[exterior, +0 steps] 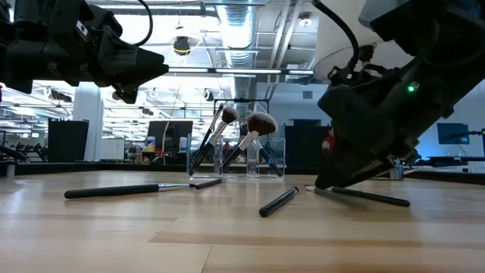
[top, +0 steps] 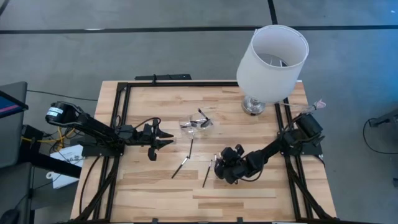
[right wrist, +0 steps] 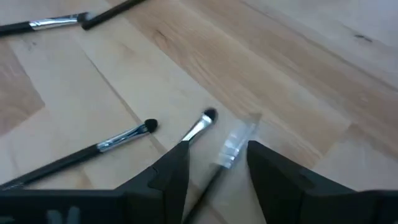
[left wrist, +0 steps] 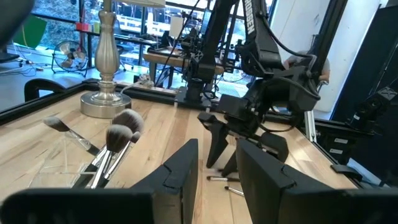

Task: Pick & Place Makeup Supplies
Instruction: Put the black makeup brush into the transparent organizer

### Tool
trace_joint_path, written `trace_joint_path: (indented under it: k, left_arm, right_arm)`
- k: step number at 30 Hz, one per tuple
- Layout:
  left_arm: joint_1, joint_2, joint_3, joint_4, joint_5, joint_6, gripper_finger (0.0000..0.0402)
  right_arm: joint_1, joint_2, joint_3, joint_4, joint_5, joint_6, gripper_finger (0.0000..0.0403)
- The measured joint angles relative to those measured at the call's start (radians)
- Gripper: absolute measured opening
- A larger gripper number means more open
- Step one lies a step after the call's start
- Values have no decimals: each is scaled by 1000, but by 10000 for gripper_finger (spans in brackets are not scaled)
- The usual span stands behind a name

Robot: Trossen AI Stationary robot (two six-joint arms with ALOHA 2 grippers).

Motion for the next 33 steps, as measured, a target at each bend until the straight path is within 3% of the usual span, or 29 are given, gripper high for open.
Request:
trace_joint_path:
  k: [8, 23, 26, 33]
  left_arm:
    - [0, 0, 0, 0, 0, 0, 106]
    - [0, 0, 0, 0, 0, -1, 106]
    - [0, 0, 0, 0, 0, -1, 106]
    - [0, 0, 0, 0, 0, -1, 106]
  right_arm:
    - [1, 24, 2, -9, 38, 19, 126]
    - [-30, 25, 2, -41, -28, -52, 8]
    - [-31, 34, 3, -37, -18, -67, 24]
    - [-15, 66, 2, -30, 53, -68, 107]
